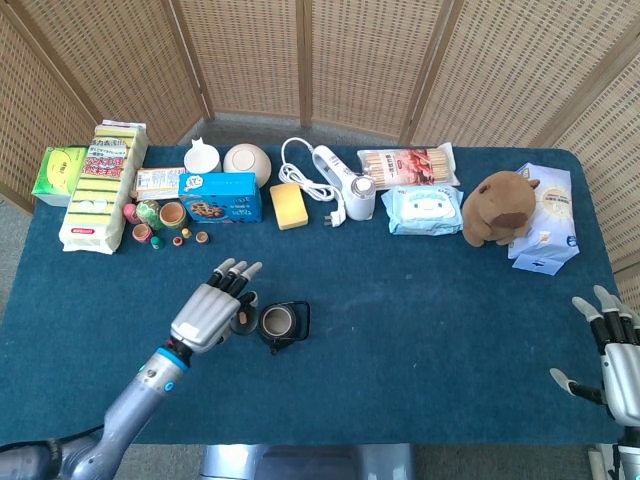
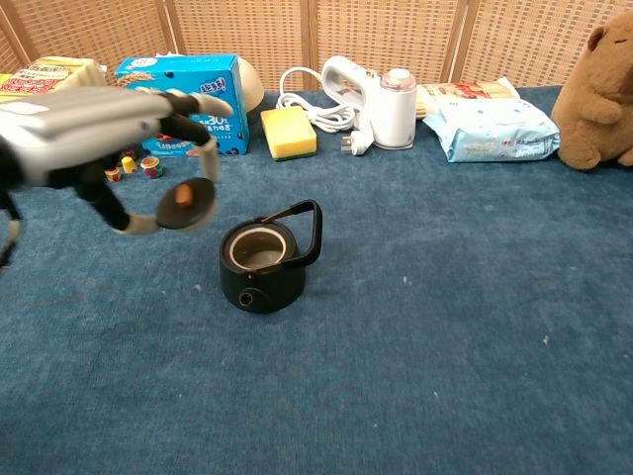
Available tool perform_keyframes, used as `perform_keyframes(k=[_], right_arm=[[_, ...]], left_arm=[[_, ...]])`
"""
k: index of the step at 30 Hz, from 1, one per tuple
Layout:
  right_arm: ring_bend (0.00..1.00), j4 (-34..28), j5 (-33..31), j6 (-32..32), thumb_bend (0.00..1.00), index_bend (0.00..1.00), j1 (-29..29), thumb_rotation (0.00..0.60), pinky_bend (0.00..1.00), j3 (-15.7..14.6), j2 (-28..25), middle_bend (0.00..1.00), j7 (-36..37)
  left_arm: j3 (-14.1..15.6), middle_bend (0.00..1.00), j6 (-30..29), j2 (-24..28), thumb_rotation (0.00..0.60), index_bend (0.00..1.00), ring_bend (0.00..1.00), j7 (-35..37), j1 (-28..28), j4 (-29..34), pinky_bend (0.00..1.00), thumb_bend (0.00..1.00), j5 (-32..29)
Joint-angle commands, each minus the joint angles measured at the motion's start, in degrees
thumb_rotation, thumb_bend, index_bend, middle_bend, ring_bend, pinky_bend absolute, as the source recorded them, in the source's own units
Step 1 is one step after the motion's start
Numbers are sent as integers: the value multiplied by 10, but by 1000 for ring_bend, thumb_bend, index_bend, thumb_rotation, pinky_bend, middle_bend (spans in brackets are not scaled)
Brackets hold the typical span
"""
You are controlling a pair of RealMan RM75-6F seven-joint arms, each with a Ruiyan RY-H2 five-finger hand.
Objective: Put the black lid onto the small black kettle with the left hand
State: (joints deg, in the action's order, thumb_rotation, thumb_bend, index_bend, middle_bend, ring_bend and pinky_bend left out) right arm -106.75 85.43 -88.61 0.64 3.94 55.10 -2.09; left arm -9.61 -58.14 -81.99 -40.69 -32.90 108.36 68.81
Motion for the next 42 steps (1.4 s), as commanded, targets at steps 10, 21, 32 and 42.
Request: perform_keyframes(k=[10, 21, 32, 42], right_arm=[[0, 3, -1, 1, 8, 140, -1, 600, 0, 2, -3, 2, 11], [0, 3, -2, -1, 8, 140, 0, 600, 0, 2, -6, 2, 19], [0, 5, -2, -1, 9, 140, 0, 600, 0, 2, -8, 2, 25], [0, 5, -1, -1, 8, 140, 0, 600, 0, 2, -9, 2, 26]], left_arm=[[-13, 0, -3, -76, 600, 595, 0, -124, -72, -32, 34, 280, -138], [-11, 0, -11, -111, 600, 595, 0, -135, -103, -62, 35, 280, -169], [-4, 0, -24, -121, 600, 595, 0, -137, -122, -63, 34, 279, -190], [9, 0, -38, -116, 600, 466, 0, -155, -135, -48, 35, 269, -210]])
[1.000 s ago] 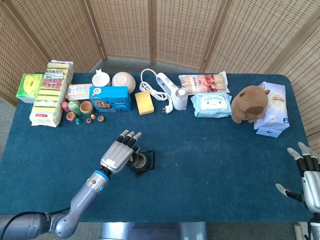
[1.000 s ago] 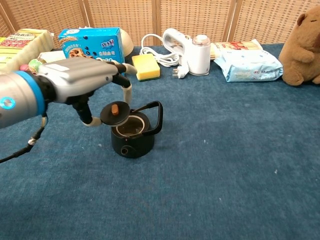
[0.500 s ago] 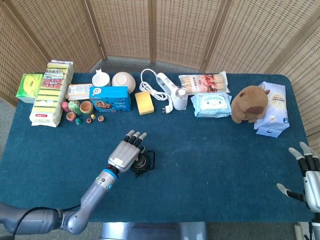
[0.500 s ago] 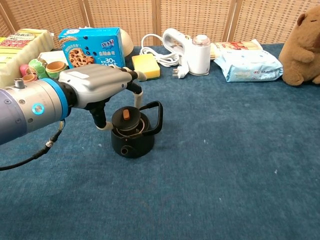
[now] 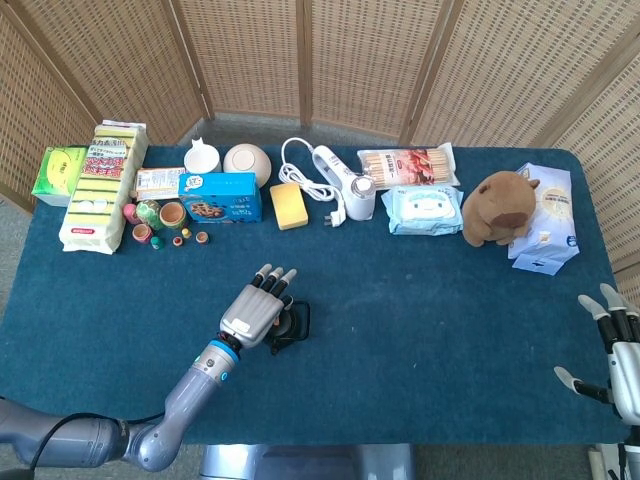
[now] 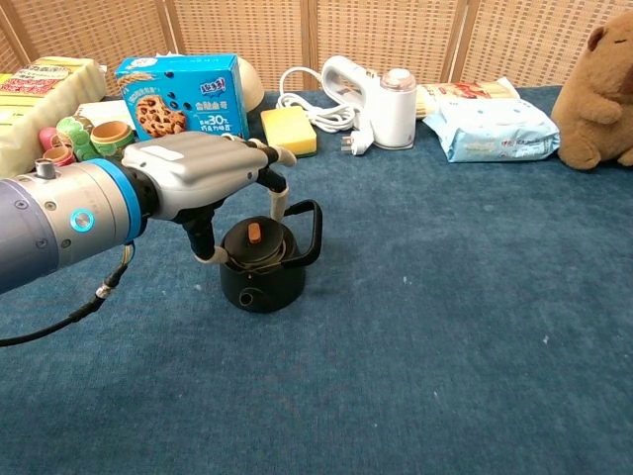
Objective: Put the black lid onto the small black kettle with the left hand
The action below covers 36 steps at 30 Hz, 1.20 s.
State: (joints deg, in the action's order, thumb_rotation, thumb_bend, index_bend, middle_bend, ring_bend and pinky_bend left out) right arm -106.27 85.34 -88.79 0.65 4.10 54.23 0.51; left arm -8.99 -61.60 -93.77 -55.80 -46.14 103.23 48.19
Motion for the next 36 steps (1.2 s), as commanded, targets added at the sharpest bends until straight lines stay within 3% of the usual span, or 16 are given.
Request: perform_keyframes(k=[1, 16, 31, 36], right_arm=[[0, 0, 0, 0, 8, 140, 0, 600, 0, 0, 0, 2, 0], [0, -1, 0, 0, 9, 141, 0, 600, 0, -1, -2, 2, 1], [0, -2, -2, 0, 8, 141, 0, 600, 0, 0, -3, 2, 4], [0, -2, -1, 3, 8, 141, -1, 600, 0, -1, -2, 3, 1]], left_arm=[[3, 0, -6, 2, 600, 456, 0, -5, -4, 5, 35, 268, -5], [8, 0, -45, 1, 600, 150, 0, -45, -25, 21, 35, 227, -65], [7, 0, -71, 38, 600, 137, 0, -14, -24, 66, 34, 224, -39], [1, 0, -71, 58, 600, 138, 0, 17, -22, 81, 35, 223, -2]])
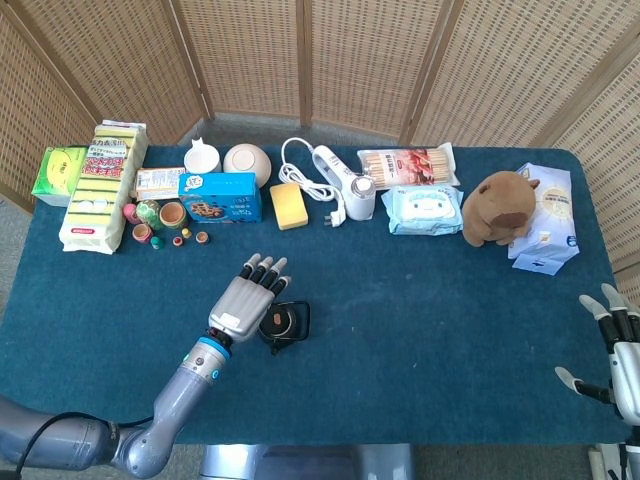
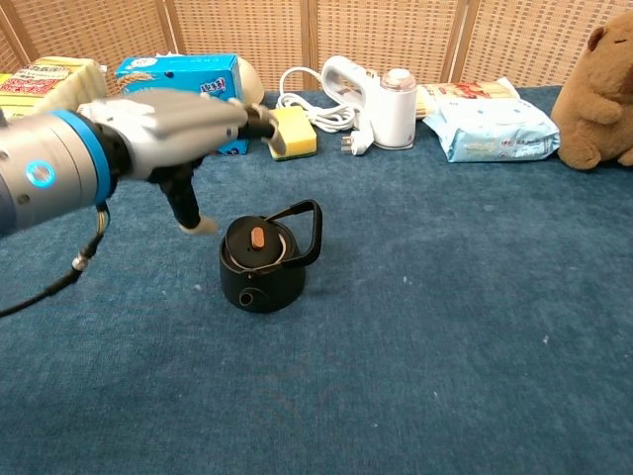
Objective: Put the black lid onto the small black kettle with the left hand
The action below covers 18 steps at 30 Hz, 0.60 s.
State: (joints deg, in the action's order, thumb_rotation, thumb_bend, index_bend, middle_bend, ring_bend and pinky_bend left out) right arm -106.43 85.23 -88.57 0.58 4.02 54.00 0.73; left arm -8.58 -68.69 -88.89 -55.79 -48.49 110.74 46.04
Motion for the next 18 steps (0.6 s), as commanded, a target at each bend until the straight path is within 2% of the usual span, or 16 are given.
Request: perform_keyframes(k=[1, 5, 18], right_arm=[[0, 0, 0, 1, 8, 141, 0, 600, 0, -1, 1, 2, -2], [0, 0, 2, 1, 8, 141, -1, 600, 0, -1, 1, 2, -3], [0, 0, -2, 0, 8, 141, 0, 600, 0, 2, -3, 2, 6]], left_arm=[[-3, 0, 2, 10, 600, 138, 0, 23, 1, 4, 35, 223, 27], [-4, 0, 13, 4, 600, 138, 0, 37, -5, -16, 34, 223, 40], [-8, 0, 38, -43, 600, 138, 0, 51, -27, -86, 34, 224, 9]])
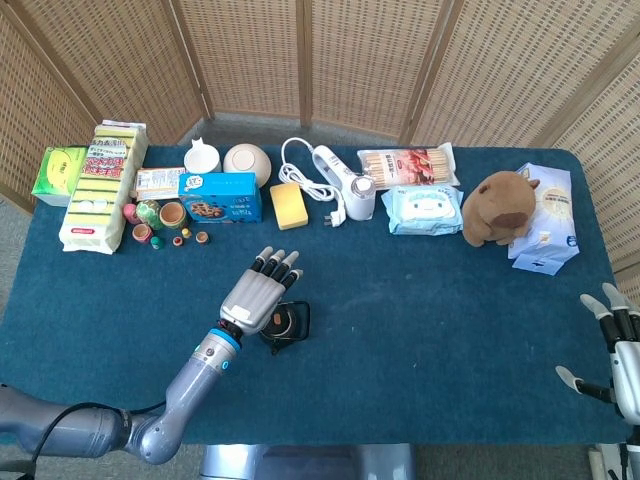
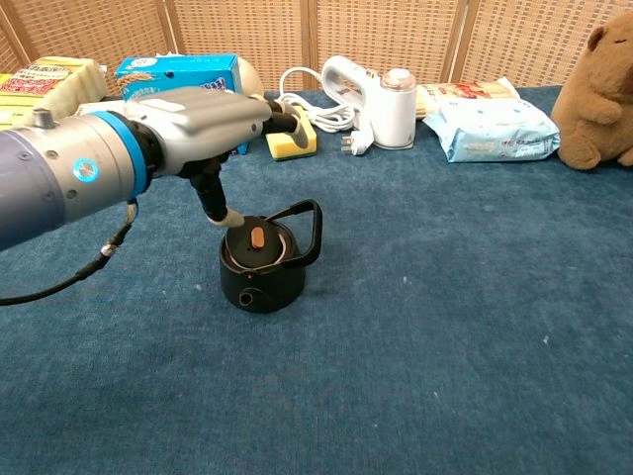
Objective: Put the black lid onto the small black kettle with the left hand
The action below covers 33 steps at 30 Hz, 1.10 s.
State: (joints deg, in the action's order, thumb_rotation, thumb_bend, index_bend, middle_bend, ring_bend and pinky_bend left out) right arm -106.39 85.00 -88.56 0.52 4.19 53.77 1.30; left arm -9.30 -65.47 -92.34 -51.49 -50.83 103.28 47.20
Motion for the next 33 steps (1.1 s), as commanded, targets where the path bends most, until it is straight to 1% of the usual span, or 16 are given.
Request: perform_keyframes(k=[1, 5, 10, 24, 29, 33], right_arm=[[0, -1, 0, -1, 8, 141, 1, 600, 0, 0, 0, 2, 1], [0, -1, 0, -3, 9, 141, 2, 600, 0, 0, -2, 2, 4], [0, -1, -1, -2, 9, 141, 1, 600, 0, 1, -2, 2, 6], [0, -1, -1, -2, 8, 141, 1, 600, 0, 0, -3, 2, 7], [0, -1, 0, -3, 8, 141, 2, 600, 0, 0, -3, 2, 7], [0, 0, -2, -2, 9, 141, 1, 600, 0, 1, -3, 2, 7]], left_arm=[[-1, 0, 9, -12, 600, 138, 0, 13, -4, -16, 34, 223, -3], [1, 0, 11, -18, 600, 138, 0, 23, -4, -30, 34, 223, 1], [6, 0, 4, -14, 600, 138, 0, 28, -1, -29, 34, 223, 10], [17, 0, 7, -14, 600, 138, 0, 34, 2, -46, 35, 223, -9], [13, 0, 7, -9, 600, 138, 0, 46, 4, -40, 34, 223, -3], [8, 0, -3, 6, 600, 138, 0, 59, 8, -17, 34, 223, 17]])
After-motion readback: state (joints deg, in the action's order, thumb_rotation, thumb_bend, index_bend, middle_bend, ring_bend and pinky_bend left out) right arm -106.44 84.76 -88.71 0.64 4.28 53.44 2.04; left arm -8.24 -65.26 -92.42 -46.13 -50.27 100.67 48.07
